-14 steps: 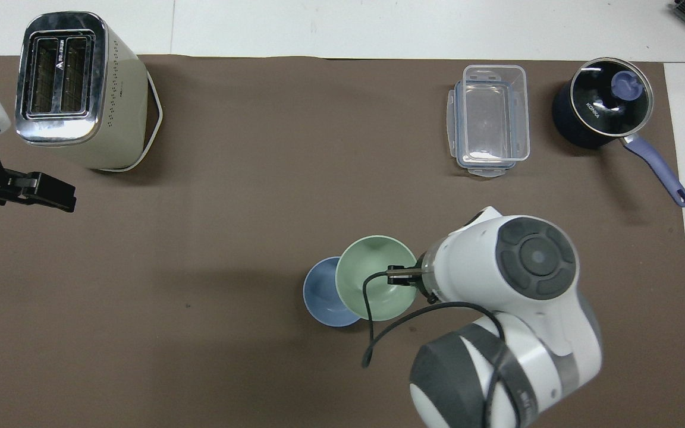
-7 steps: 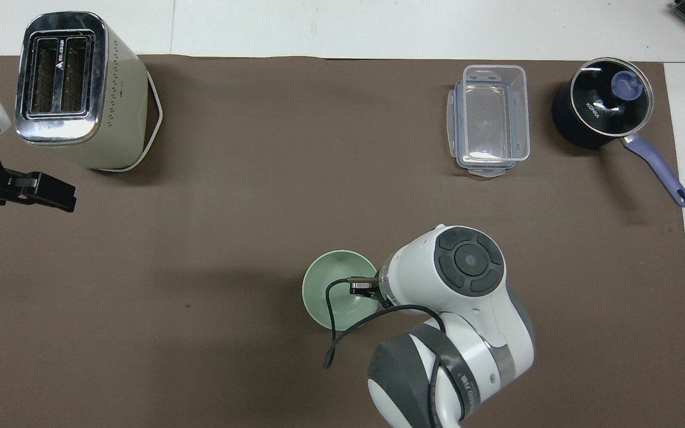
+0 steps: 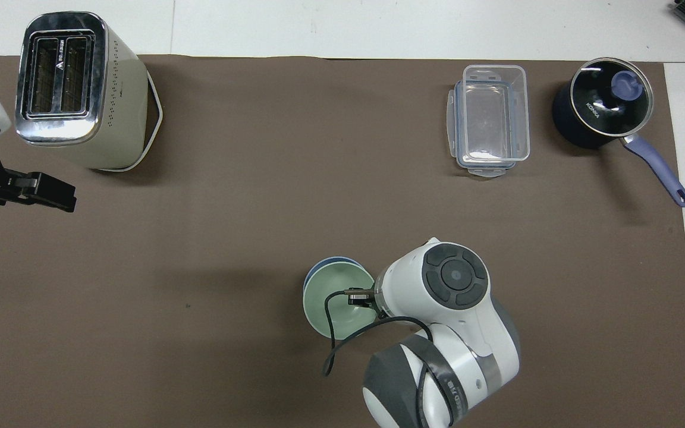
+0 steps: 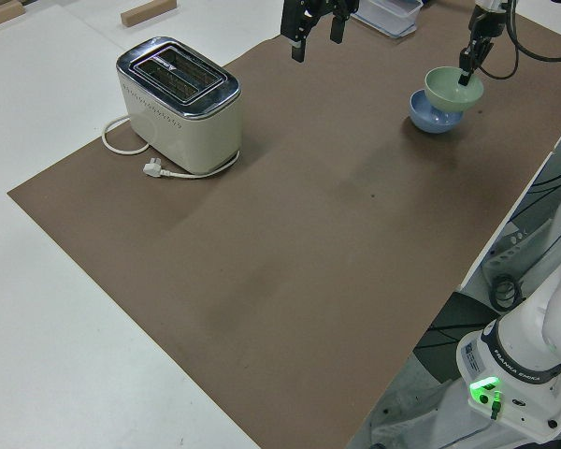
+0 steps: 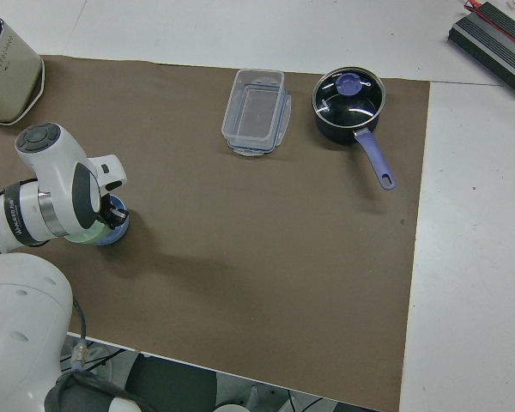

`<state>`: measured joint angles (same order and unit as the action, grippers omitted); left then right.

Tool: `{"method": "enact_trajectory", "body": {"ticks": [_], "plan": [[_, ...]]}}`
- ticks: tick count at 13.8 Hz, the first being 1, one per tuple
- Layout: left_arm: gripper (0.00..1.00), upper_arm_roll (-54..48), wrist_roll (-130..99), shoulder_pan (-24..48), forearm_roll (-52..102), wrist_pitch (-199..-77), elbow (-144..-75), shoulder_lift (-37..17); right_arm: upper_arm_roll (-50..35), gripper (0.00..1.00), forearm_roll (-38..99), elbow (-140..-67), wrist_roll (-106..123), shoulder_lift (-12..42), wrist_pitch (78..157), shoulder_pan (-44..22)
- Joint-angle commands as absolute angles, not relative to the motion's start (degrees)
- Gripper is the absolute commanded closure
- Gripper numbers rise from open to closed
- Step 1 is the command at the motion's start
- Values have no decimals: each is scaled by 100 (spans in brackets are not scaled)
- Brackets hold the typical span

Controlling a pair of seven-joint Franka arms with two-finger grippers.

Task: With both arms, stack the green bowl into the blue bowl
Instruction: 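Lower the green bowl into the blue bowl and open the right gripper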

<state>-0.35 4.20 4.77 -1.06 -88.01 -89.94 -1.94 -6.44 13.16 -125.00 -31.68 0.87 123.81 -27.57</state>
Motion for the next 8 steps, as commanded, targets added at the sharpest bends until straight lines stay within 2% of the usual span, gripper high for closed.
{"method": "enact_trajectory", "body": {"ticks": [1, 8], "plan": [[0, -88, 501, 396, -167, -8701, -8965, -158, -624, 100, 1503, -12639, -3120, 114, 12699, -2777], [0, -88, 501, 396, -167, -8701, -8965, -158, -633, 100, 1503, -12639, -3120, 396, 13087, -2839]]}}
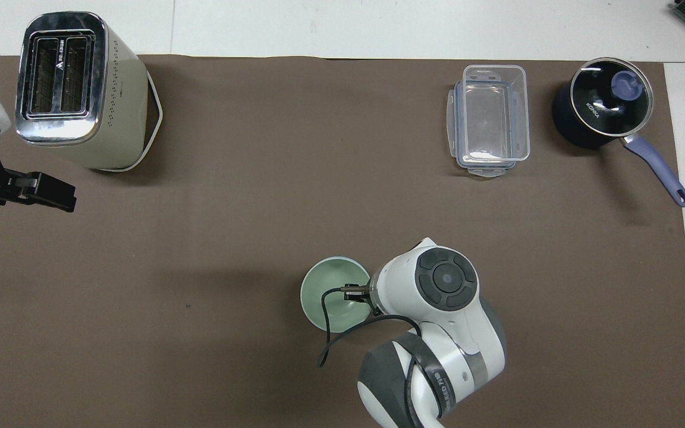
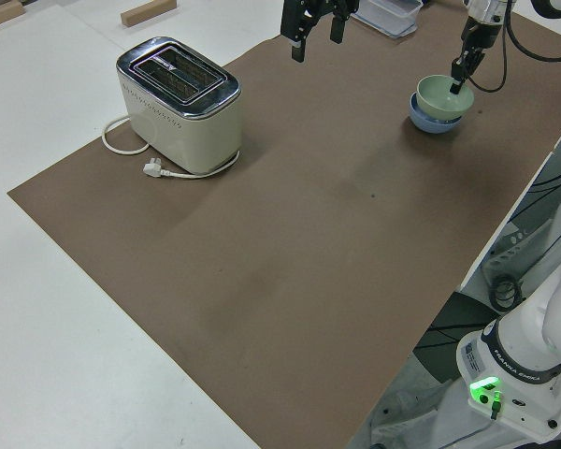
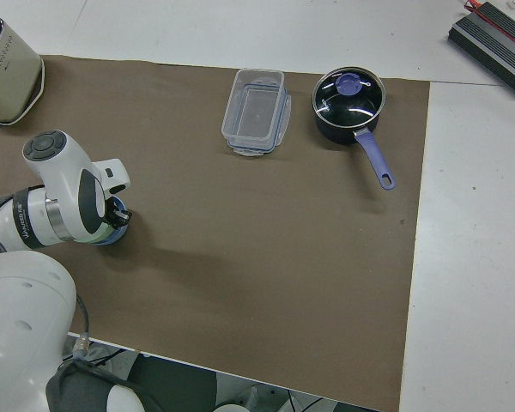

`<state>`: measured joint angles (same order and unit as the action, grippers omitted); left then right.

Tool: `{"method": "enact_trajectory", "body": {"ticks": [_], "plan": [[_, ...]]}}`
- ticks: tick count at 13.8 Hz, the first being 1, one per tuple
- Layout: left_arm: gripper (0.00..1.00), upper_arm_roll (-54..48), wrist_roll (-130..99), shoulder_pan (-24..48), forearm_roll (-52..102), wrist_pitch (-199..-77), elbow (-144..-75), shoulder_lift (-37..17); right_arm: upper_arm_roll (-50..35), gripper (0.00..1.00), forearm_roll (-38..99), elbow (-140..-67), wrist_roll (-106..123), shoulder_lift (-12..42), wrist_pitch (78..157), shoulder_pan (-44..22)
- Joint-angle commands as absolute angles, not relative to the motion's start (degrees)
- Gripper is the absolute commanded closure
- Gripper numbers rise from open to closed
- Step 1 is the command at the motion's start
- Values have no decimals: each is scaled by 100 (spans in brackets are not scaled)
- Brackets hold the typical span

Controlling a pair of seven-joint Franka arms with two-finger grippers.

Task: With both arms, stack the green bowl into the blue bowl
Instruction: 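Lower the green bowl into the blue bowl and open the right gripper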

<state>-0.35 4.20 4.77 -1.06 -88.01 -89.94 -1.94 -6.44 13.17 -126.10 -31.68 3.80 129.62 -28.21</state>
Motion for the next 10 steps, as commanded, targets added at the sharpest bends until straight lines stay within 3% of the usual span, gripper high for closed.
{"method": "enact_trajectory", "body": {"ticks": [1, 4, 5, 6, 10], "plan": [[0, -88, 501, 396, -167, -8701, -8956, -167, -633, 99, 1503, -12639, -3103, 396, 13096, -2839], [0, -88, 501, 396, -167, -8701, -8965, -158, -624, 92, 1503, -12621, -3041, 431, 13175, -2830], [0, -88, 501, 396, -167, -8701, -8965, -158, -624, 83, 1503, -12612, -3024, 431, 13175, -2830], [0, -88, 501, 396, -167, -8701, -8956, -158, -624, 68, 1494, -12612, -2997, 431, 13175, -2830], [0, -88, 501, 396, -167, -8701, -8965, -158, -615, 63, 1494, -12542, -2997, 378, 13105, -2821]]}}
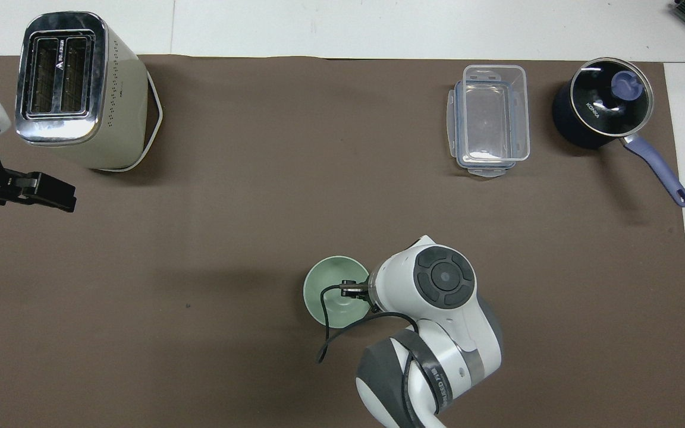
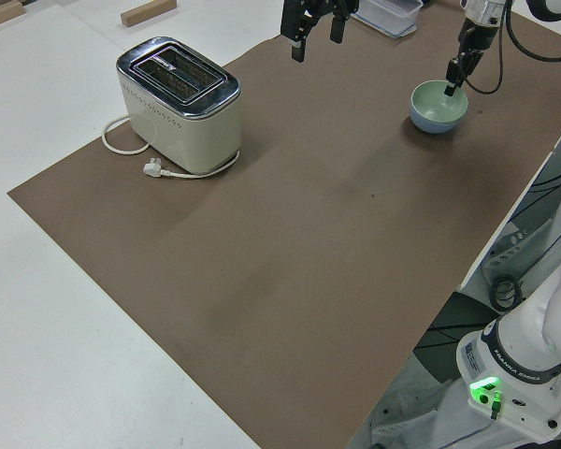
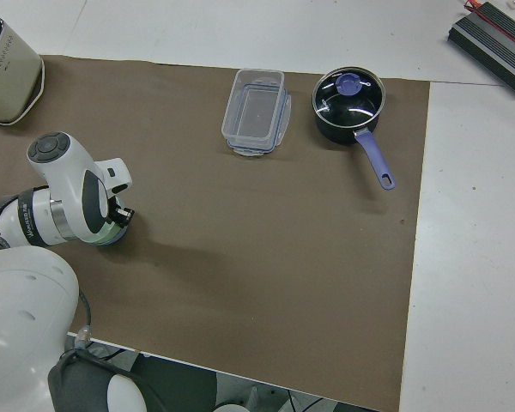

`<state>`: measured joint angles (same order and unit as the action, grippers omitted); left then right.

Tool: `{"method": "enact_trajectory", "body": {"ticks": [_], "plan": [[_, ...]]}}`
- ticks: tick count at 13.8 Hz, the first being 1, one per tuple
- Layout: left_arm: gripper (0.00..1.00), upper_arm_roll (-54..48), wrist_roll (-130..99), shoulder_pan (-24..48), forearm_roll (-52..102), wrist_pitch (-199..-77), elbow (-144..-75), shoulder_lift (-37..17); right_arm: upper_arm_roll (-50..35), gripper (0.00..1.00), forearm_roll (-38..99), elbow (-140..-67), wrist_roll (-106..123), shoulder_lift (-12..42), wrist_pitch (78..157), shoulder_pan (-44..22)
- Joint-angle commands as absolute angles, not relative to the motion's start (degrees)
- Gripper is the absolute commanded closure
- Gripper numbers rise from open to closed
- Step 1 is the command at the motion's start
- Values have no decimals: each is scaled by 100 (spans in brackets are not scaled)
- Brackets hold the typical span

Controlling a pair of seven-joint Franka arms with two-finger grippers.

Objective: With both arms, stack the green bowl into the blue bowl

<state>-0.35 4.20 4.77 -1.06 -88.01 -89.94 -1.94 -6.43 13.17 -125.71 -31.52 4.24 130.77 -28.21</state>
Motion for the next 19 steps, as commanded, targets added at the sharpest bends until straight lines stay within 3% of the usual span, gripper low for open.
{"method": "enact_trajectory", "body": {"ticks": [1, 2, 8, 12, 19], "plan": [[0, -88, 501, 396, -167, -8701, -8956, -158, -607, 51, 1485, -12525, -2997, 343, 13096, -2821], [0, -88, 501, 396, -167, -8701, -8965, -167, -606, 33, 1416, -12498, -2988, 256, 13078, -2786], [0, -88, 501, 396, -167, -8701, -8956, -158, -562, 0, 1118, -12366, -2787, -605, 12455, -1997], [0, -88, 501, 396, -167, -8701, -8956, -167, -562, 0, 923, -11762, -1909, -967, 11771, -882], [0, -88, 501, 396, -167, -8701, -8965, -158, -571, 0, -51, -9698, -1328, -423, 10268, 175]]}}
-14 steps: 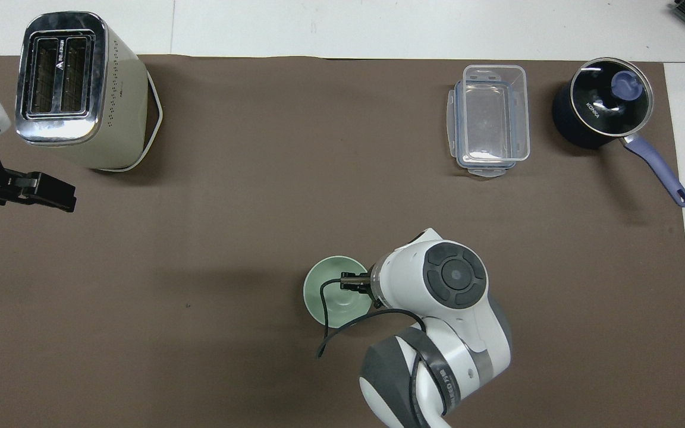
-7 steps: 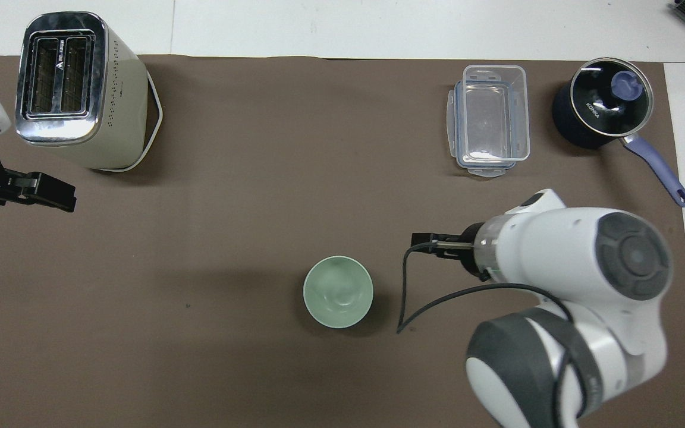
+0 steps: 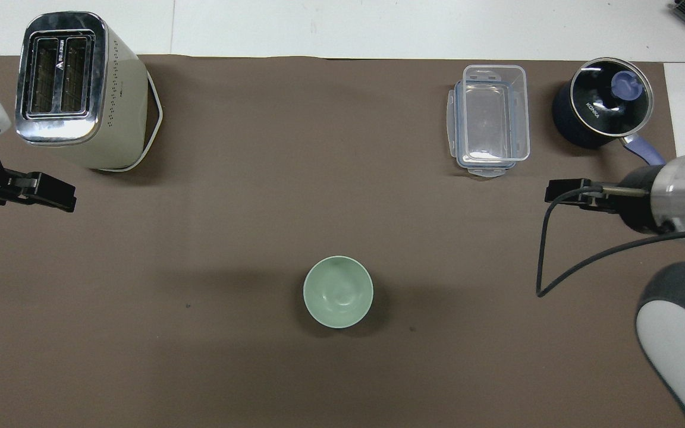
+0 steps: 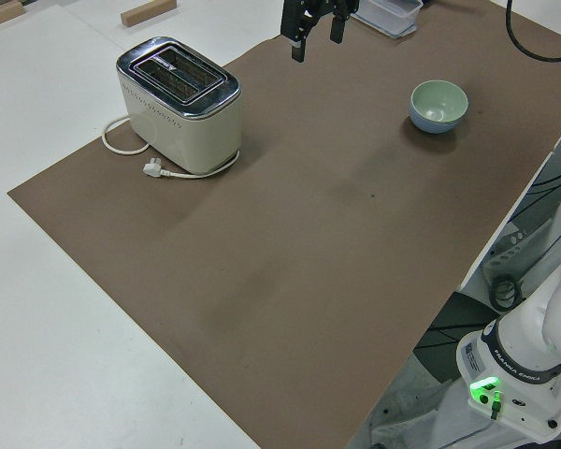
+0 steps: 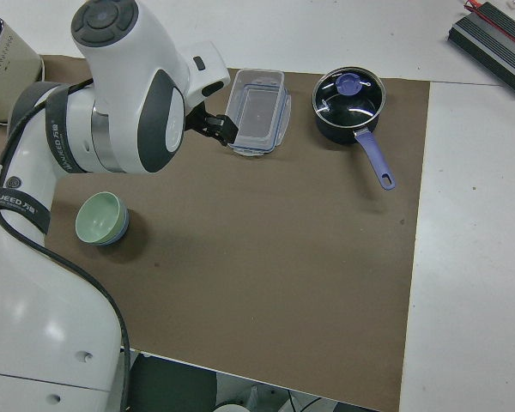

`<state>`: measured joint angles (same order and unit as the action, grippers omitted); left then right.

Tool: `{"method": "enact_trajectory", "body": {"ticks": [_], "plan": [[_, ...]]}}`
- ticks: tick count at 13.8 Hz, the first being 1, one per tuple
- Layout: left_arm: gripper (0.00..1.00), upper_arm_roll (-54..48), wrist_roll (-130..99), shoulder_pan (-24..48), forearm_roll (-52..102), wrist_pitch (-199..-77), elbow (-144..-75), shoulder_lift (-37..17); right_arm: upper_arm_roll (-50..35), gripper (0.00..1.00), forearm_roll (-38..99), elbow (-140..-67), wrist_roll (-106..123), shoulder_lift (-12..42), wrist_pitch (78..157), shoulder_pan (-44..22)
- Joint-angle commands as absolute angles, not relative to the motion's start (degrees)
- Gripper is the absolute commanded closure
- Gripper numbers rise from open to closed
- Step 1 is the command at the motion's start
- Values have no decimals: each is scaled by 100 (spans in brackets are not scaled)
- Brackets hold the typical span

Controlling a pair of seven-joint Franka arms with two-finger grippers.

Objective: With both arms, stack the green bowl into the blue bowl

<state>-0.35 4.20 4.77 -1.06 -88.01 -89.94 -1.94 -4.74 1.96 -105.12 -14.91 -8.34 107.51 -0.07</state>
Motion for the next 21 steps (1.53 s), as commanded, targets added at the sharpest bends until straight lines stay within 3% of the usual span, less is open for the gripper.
{"method": "enact_trajectory", "body": {"ticks": [1, 9, 21], "plan": [[0, -88, 501, 396, -167, -8701, -8965, -158, -571, 0, -175, -9381, -1171, -352, 10005, 263], [0, -88, 501, 396, -167, -8701, -8965, -158, -554, 0, -229, -8018, -958, 175, 8483, 492], [0, -88, 501, 396, -167, -8701, -8965, -158, -536, 0, -114, -8244, -826, 97, 8455, 475]]}}
